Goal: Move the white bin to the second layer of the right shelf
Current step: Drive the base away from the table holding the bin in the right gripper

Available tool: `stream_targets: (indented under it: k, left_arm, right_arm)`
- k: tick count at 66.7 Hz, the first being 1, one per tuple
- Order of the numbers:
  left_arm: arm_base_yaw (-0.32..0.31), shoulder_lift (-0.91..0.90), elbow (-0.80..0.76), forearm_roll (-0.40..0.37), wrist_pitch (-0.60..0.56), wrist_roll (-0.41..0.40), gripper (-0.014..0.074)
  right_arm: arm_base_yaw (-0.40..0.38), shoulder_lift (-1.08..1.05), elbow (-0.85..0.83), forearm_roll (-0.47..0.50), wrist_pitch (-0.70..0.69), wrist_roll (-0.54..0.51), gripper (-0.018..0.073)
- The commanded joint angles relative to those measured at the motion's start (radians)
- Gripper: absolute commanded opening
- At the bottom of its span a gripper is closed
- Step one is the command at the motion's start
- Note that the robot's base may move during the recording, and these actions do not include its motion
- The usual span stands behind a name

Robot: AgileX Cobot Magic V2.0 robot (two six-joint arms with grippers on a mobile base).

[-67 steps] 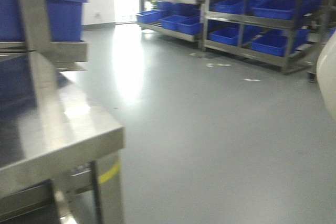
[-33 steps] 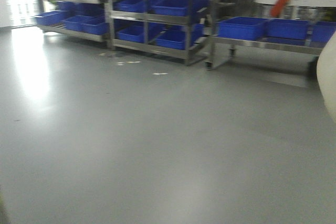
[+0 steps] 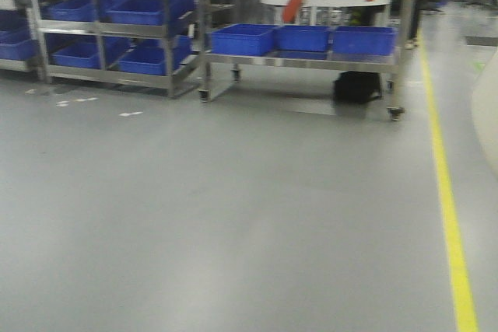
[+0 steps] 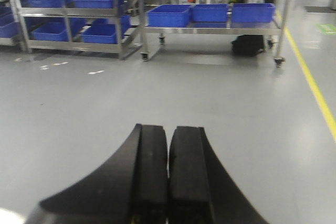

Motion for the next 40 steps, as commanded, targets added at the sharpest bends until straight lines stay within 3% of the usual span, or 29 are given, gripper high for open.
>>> stream_targets:
  k: [1, 40]
  left_arm:
    - [-0.001, -0.015, 0.037, 0.0, -0.087, -0.003, 0.0085]
    - [-0.001, -0.015, 0.037, 0.0, -0.087, -0.003, 0.0085]
  right_arm:
    - [-0.008, 0.0, -0.031, 0.005, -0.093, -0.006, 0.0094]
    - [-0.008, 0.0, -0.031, 0.005, -0.093, -0.006, 0.0094]
